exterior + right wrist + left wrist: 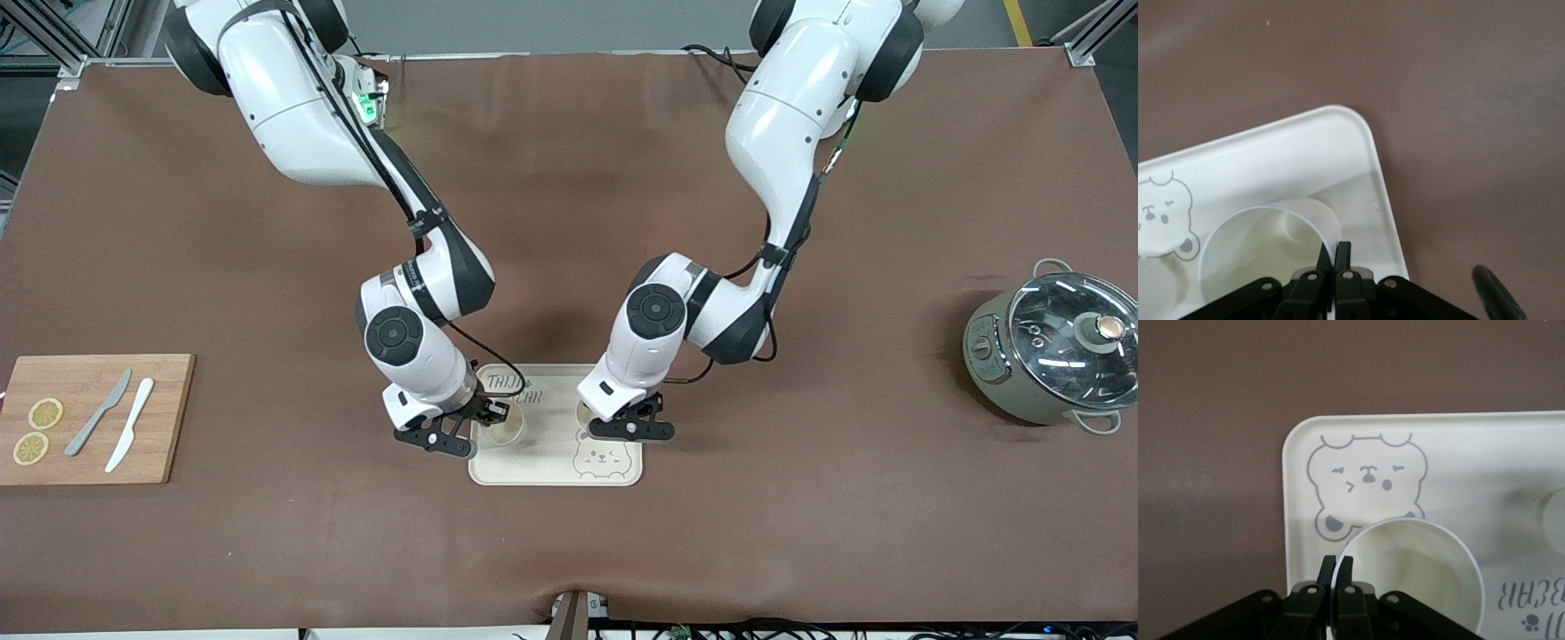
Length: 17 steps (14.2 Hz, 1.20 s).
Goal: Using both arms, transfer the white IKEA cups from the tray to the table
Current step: 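Close the right gripper and the left gripper on the cup rims, then carry the cup toward the cutting board while the left gripper carries toward the pot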
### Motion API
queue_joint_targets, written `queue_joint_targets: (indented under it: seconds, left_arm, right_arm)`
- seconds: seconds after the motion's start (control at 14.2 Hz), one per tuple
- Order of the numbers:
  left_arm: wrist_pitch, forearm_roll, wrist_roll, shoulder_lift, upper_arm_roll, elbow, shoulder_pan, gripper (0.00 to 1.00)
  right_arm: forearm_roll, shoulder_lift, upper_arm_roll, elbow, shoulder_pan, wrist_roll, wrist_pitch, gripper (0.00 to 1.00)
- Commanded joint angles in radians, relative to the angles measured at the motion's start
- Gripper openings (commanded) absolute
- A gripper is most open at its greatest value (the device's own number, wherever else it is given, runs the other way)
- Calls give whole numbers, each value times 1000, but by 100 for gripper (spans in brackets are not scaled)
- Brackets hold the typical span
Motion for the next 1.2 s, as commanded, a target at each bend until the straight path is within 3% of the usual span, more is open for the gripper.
queue_joint_targets:
  seconds: [0.0,0.21,0.42,0.71,0.99,1.13]
  left_arm:
    - [-147,-6,14,-103,9,-20,27,0]
    - [-182,-8,50,-274,3,-158,71,0]
    - [-173,-20,281,-556,0,-484,169,0]
    - [-89,-25,507,-852,-8,-845,300,0]
    - [26,-25,650,-999,-8,-1089,387,0]
    - [188,-26,658,-1009,-6,-1210,390,0]
  right_arm:
    - [-11,-1,-11,78,-41,-80,-85,0]
    - [-9,-20,-9,78,-108,-218,-95,0]
    - [-11,-21,-12,80,-177,-384,-95,0]
    - [-11,-21,-11,78,-286,-550,-95,0]
    - [-18,-21,-11,68,-372,-665,-95,0]
    - [-21,-21,-11,54,-421,-746,-95,0]
